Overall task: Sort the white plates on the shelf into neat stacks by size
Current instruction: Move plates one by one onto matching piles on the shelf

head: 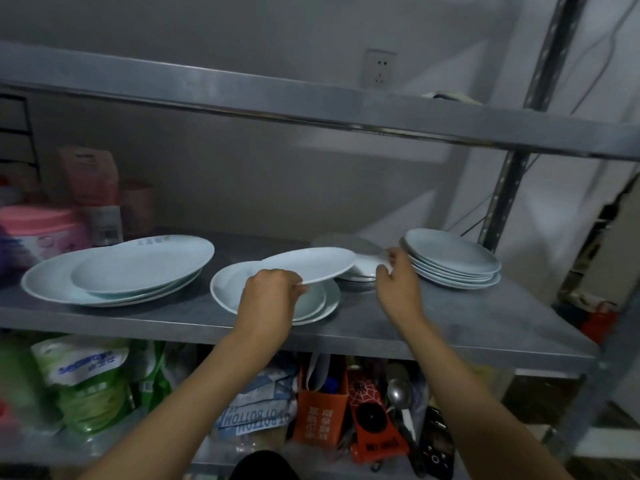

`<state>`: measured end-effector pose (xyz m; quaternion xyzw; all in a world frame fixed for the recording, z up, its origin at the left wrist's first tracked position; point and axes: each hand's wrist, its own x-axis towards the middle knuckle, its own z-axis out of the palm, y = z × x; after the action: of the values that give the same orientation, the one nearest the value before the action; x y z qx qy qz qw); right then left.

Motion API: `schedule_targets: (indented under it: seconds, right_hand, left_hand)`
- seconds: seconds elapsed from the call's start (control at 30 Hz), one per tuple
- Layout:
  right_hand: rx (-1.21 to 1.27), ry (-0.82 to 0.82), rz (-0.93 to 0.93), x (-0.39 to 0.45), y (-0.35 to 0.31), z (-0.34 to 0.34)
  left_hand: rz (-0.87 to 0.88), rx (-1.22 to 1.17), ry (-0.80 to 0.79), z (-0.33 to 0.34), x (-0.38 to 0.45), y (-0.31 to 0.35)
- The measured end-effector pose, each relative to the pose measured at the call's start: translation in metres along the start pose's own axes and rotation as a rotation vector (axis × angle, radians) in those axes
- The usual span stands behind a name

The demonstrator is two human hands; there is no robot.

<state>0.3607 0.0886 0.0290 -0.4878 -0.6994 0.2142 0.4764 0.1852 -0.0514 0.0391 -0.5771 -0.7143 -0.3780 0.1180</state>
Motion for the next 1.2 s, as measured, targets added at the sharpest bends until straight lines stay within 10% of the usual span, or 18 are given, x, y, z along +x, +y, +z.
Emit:
schedule_targets:
  seconds: [0.73, 1.2]
  right_hand:
    - [-0.02, -0.051, -0.014, 0.009, 0.024, 0.028]
    - [-0.678, -0.32, -0.283, 0.077, 0.044, 0.05]
  left_hand:
    - [-0.093, 0.251, -0.278, 0.006, -0.011, 0.016]
    - [0.055, 0.241, -0.195, 0.024, 0.021, 0.038]
